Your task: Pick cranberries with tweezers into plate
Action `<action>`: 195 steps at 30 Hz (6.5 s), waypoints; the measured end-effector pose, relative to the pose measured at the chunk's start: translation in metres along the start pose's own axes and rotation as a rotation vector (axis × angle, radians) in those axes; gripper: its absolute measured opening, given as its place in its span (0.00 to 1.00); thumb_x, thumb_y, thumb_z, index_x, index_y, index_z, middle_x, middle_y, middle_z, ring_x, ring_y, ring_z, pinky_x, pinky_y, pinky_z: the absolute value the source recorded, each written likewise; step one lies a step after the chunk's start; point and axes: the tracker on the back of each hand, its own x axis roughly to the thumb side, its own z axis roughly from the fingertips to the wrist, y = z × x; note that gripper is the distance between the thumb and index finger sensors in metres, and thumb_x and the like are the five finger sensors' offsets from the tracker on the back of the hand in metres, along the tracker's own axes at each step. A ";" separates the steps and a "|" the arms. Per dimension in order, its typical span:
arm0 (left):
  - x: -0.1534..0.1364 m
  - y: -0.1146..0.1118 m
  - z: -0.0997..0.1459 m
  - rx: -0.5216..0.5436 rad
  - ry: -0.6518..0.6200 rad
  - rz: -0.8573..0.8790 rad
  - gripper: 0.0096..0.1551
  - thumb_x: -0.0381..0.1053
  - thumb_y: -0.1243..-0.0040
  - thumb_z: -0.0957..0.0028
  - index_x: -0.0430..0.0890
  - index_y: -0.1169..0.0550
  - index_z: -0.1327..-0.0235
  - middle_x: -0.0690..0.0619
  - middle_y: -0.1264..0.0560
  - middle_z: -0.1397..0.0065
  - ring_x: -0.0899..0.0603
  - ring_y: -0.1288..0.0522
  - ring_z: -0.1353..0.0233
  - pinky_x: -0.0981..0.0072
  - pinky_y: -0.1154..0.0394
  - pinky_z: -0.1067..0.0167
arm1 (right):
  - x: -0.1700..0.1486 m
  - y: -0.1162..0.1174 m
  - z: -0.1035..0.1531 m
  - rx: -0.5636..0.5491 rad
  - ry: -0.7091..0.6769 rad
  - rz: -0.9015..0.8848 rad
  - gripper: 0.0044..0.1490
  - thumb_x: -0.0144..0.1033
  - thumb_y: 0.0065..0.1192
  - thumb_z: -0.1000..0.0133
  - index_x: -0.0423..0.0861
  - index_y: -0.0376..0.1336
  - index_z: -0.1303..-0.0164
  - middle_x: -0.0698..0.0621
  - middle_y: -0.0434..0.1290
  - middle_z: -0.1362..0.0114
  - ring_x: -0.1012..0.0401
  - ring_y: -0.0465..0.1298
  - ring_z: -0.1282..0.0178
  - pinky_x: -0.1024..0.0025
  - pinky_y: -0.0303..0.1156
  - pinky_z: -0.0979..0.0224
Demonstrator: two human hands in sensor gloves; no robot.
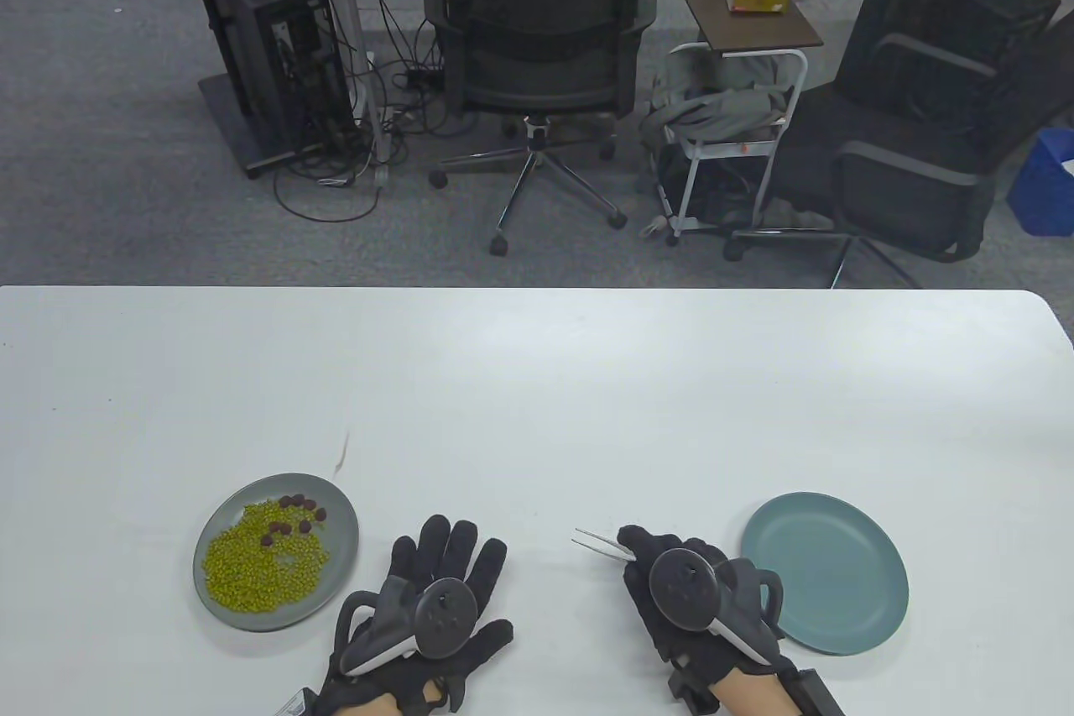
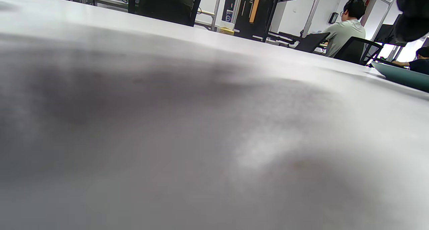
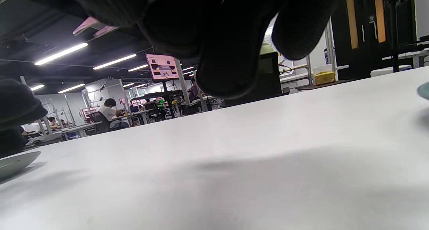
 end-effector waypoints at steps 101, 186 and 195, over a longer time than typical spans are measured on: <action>-0.043 -0.028 -0.003 -0.025 -0.037 1.495 0.35 0.60 0.55 0.45 0.50 0.47 0.28 0.49 0.32 0.32 0.44 0.14 0.54 0.58 0.17 0.62 | 0.026 -0.033 0.021 -0.140 -0.203 0.247 0.32 0.60 0.62 0.58 0.60 0.70 0.45 0.64 0.78 0.56 0.64 0.81 0.50 0.54 0.63 0.21; -0.046 -0.034 -0.003 -0.006 -0.011 1.569 0.36 0.61 0.55 0.45 0.51 0.48 0.27 0.49 0.32 0.31 0.44 0.15 0.54 0.59 0.18 0.62 | 0.038 -0.025 0.014 -0.224 -0.287 0.209 0.31 0.61 0.65 0.60 0.62 0.71 0.47 0.66 0.78 0.57 0.64 0.80 0.47 0.55 0.59 0.19; -0.041 -0.036 -0.003 -0.022 -0.014 1.580 0.36 0.61 0.55 0.45 0.51 0.48 0.27 0.49 0.32 0.31 0.44 0.15 0.54 0.59 0.18 0.62 | 0.043 -0.022 0.014 -0.222 -0.290 0.275 0.31 0.59 0.66 0.60 0.61 0.70 0.45 0.66 0.78 0.56 0.64 0.79 0.46 0.54 0.58 0.19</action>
